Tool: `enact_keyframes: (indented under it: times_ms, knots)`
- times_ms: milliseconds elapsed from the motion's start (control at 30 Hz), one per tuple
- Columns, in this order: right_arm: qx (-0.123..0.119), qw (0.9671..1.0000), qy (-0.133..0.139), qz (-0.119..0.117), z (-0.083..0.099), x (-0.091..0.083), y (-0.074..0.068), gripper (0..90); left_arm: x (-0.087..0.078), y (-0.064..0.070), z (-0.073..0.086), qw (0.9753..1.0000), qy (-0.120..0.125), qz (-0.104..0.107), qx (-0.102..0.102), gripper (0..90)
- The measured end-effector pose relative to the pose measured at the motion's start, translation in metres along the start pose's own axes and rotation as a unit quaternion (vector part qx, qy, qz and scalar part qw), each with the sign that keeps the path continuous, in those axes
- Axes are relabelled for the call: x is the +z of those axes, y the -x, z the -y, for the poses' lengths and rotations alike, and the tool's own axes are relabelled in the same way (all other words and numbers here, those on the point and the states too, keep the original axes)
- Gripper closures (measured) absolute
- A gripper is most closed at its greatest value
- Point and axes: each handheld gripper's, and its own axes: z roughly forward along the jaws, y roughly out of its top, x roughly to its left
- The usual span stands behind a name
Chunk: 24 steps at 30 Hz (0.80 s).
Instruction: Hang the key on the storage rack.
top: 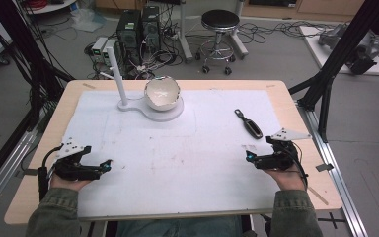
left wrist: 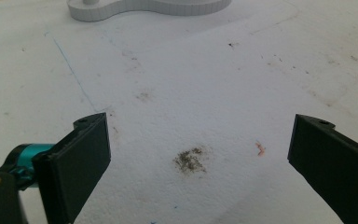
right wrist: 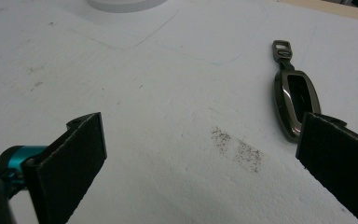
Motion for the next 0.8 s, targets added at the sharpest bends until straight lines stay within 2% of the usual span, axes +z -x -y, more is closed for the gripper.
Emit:
enact_keyframes:
  times_ms: [200, 333, 500, 800]
  knots:
    - [0.001, 1.0000, -0.002, -0.001, 0.0009, -0.0001, -0.0016, 0.6, 0.0003, 0.0006, -0.0003, 1.0000, 0.001, 0.000, 0.000, 6.2]
    - [0.011, 0.9999, 0.008, -0.002, 0.0012, -0.0027, -0.0013, 0.6, 0.0000, 0.0010, -0.0002, 1.0000, 0.000, -0.002, 0.000, 6.2]
    - [0.008, 0.9999, 0.002, 0.005, 0.0012, -0.0007, -0.0022, 0.6, -0.0001, 0.0003, -0.0001, 1.0000, 0.000, -0.004, -0.002, 6.2]
    - [0.007, 1.0000, 0.001, 0.003, -0.0006, 0.0029, -0.0034, 0.6, 0.0006, 0.0000, 0.0005, 1.0000, -0.002, -0.003, -0.001, 6.2]
